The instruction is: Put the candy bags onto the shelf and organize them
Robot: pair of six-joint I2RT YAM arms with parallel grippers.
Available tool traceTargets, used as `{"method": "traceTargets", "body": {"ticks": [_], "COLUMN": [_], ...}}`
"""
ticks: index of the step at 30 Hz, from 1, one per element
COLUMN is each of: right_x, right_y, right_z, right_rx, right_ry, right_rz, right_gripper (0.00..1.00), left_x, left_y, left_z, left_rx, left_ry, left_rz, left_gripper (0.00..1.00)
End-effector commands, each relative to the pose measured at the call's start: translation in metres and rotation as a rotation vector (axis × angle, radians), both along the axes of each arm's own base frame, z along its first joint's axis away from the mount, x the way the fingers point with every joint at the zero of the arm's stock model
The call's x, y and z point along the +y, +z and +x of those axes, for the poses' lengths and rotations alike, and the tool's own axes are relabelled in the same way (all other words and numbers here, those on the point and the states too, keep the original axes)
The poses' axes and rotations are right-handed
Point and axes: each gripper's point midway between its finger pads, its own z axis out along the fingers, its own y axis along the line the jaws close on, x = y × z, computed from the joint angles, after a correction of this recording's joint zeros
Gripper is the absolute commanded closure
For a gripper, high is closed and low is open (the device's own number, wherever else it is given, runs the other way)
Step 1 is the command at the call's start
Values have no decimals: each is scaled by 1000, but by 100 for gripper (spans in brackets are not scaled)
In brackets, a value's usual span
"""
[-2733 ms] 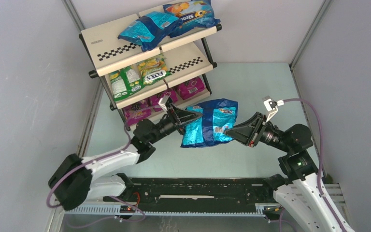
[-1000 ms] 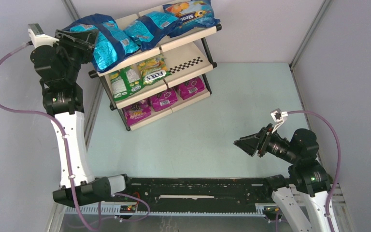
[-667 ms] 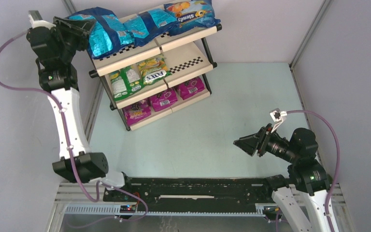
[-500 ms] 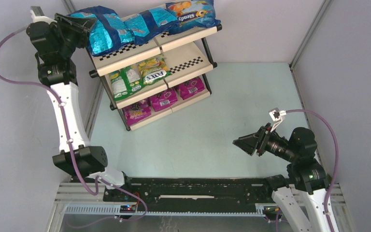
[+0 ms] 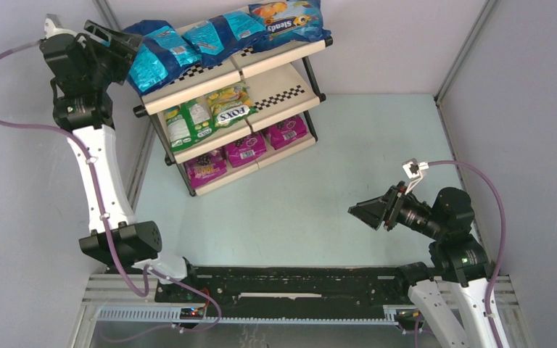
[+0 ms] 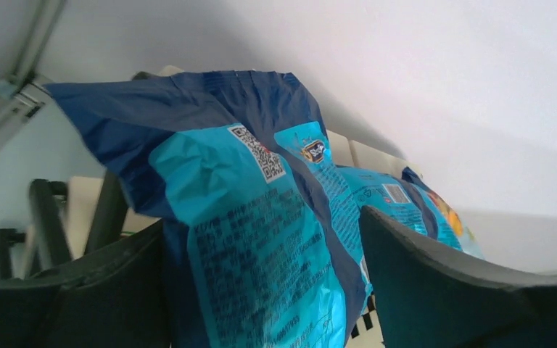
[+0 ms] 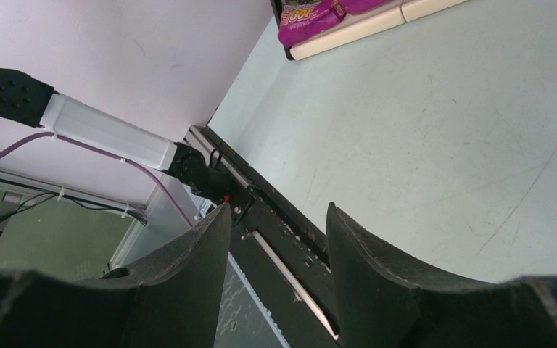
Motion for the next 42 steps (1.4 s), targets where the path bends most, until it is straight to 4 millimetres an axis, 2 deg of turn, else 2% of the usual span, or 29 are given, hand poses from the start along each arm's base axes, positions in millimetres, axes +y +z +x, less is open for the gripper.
{"method": "traceTargets", "body": {"ticks": [1,4,5,7,8,13,15,17,19,21,23,26,31,34,38,42], "right_x": [2,3,3,4,4,3,3,3,3,3,4,5,7,8,7,6], "right_y": [5,5,5,5,5,5,4,5,5,5,6,5,2,2,2,2], "right_z": [4,5,5,5,5,3,3,3,3,3,4,5,8,8,6,5], "right_rx": [-19,-17,-14,-17,-17,-19,-19,-18,-18,-23,-26,-24,-4,-1,-1,-1], "right_ry": [12,14,14,17,17,15,13,16,19,18,21,31,47,52,51,38], "right_rz": [14,17,19,24,25,22,21,22,23,22,24,23,20,20,22,20], "right_gripper": [40,40,40,40,40,40,41,40,40,40,40,41,40,41,40,40], "left_x": [7,6,3,0,1,0,-5,-13,-24,-28,-28,-26,-21,-21,-22,-26], "left_y": [23,13,10,6,3,-15,-15,-8,-2,-2,-4,-3,11,16,16,18], "left_z": [-36,-42,-43,-43,-43,-37,-35,-34,-33,-33,-34,-43,-64,-69,-63,-43], "left_rx": [-42,-4,-6,-19,-20,19,11,-15,-42,-42,-38,-44,-90,-117,-129,-116], "left_ry": [88,91,83,70,74,63,32,-31,-110,-164,-202,-229,-257,-284,-309,-372], "left_rz": [113,89,82,74,73,46,55,77,85,67,35,6,-1,-27,-45,-68], "left_gripper": [11,8,10,22,24,21,31,47,66,78,85,86,86,86,87,88]}}
